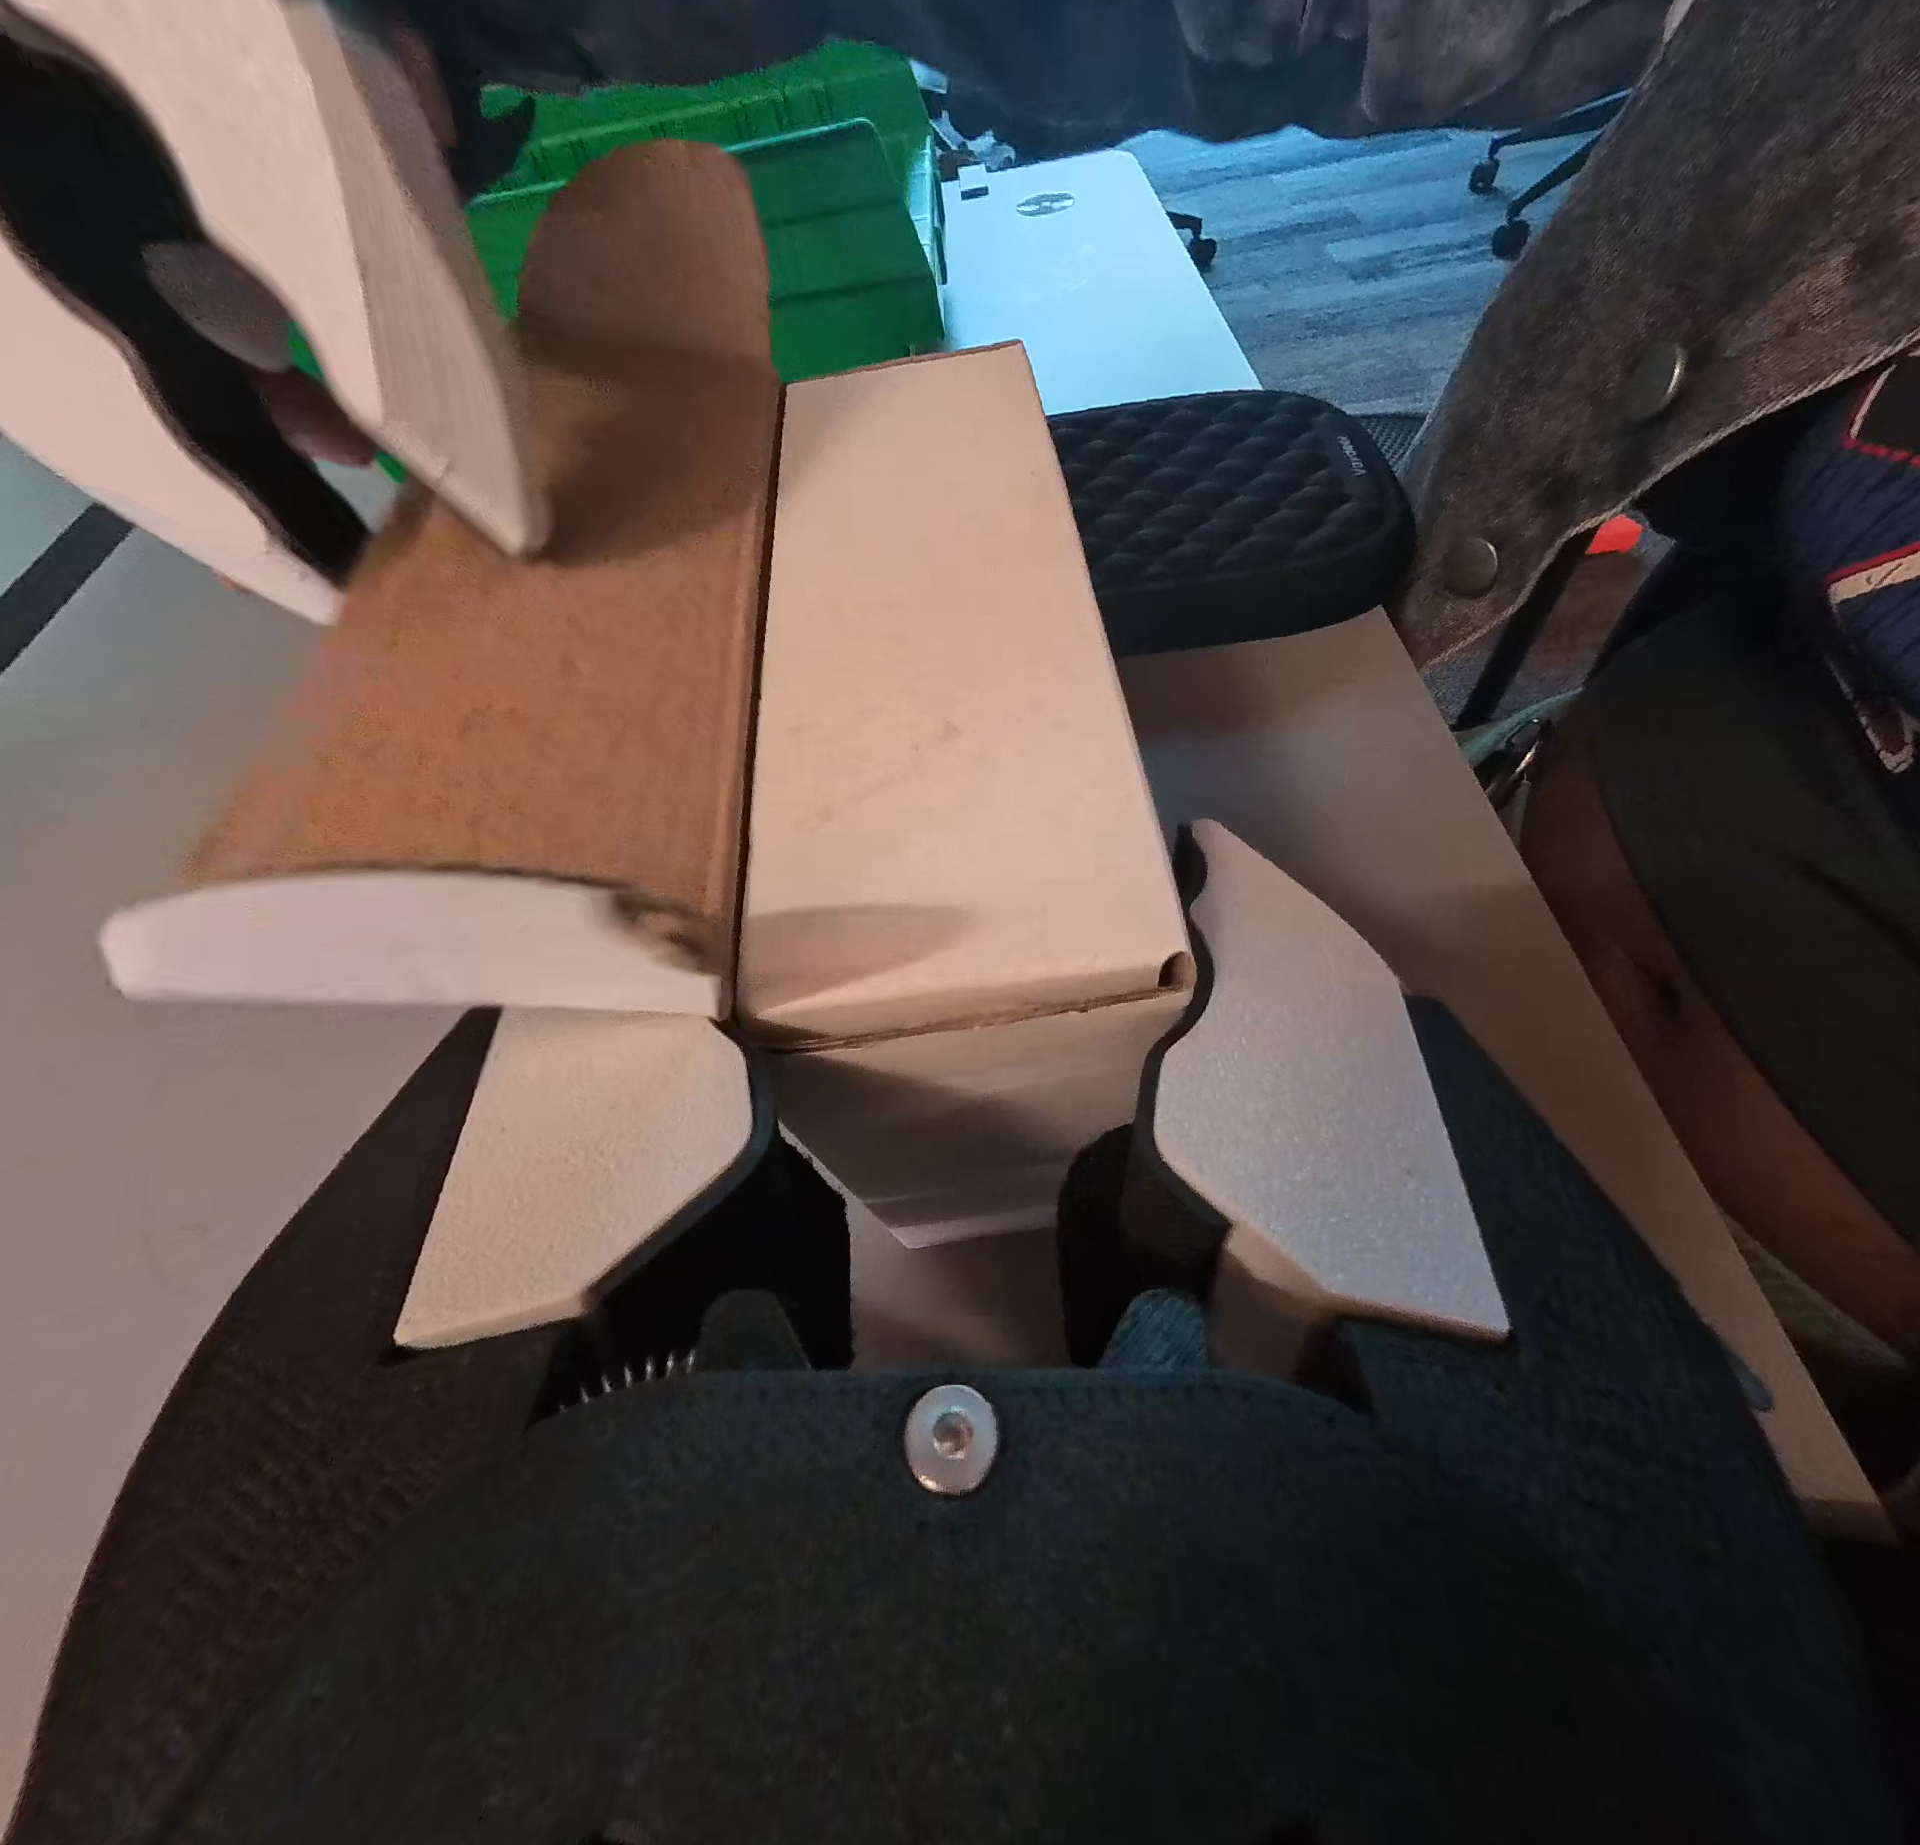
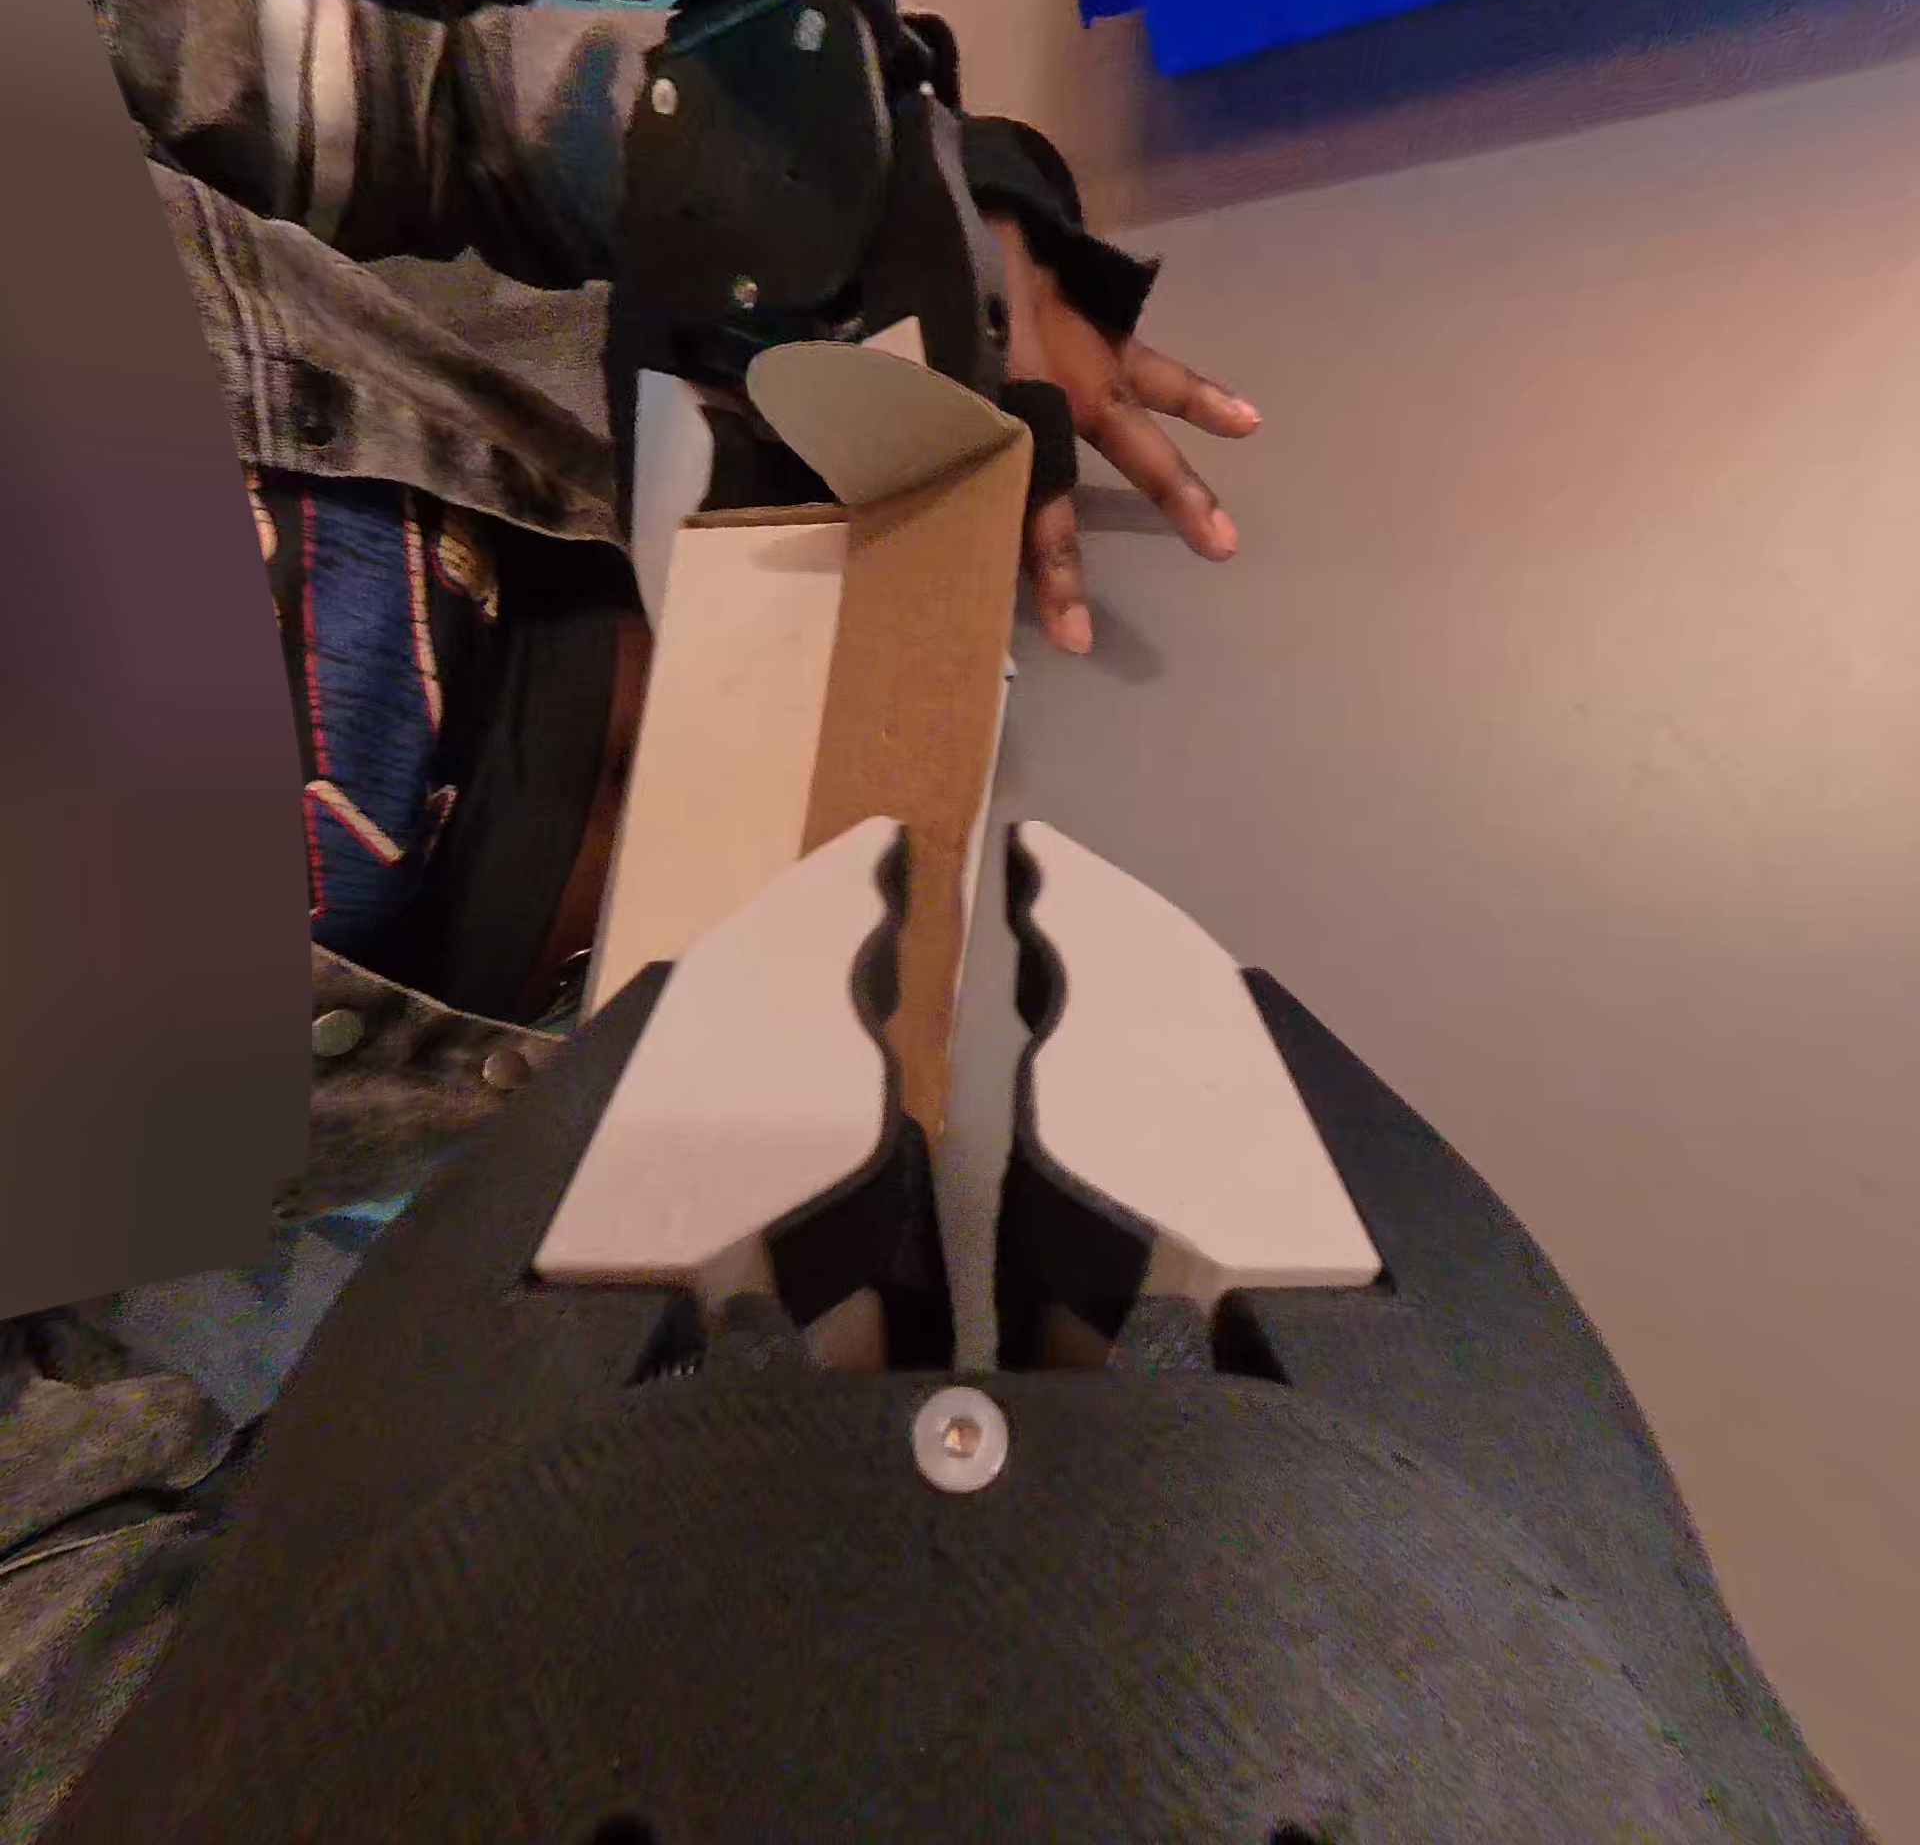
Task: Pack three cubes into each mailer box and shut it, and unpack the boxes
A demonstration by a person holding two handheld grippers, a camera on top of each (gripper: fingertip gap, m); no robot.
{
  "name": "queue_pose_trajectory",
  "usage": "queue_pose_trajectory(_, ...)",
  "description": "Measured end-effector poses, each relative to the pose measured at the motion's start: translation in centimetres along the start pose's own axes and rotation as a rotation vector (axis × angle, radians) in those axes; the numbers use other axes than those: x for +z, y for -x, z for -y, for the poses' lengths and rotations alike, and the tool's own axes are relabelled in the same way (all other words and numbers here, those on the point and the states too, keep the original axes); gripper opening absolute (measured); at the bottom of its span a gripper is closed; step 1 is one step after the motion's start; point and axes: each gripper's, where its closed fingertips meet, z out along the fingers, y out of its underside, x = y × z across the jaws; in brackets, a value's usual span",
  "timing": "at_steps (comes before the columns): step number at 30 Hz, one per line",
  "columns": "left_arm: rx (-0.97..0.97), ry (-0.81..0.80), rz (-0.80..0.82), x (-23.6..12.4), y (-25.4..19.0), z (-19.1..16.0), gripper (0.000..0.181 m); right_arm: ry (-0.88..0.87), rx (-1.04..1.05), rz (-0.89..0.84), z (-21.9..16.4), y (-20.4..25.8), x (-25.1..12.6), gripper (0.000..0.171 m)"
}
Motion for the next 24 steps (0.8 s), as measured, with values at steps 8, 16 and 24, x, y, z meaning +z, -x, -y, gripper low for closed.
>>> queue_pose_trajectory(8,0.002,0.006,0.0,0.1,0.0,0.0,0.078,0.159,0.22,0.351,0.4,2.3,0.0,0.02)
queue_pose_trajectory(16,0.067,0.065,0.185,-2.0,0.5,0.1,0.129,0.263,0.194,0.331,0.3,2.2,0.5,0.002)
queue_pose_trajectory(24,0.421,0.082,0.779,-11.3,-0.8,9.8,0.061,0.251,0.2,0.259,0.8,1.6,0.3,0.002)
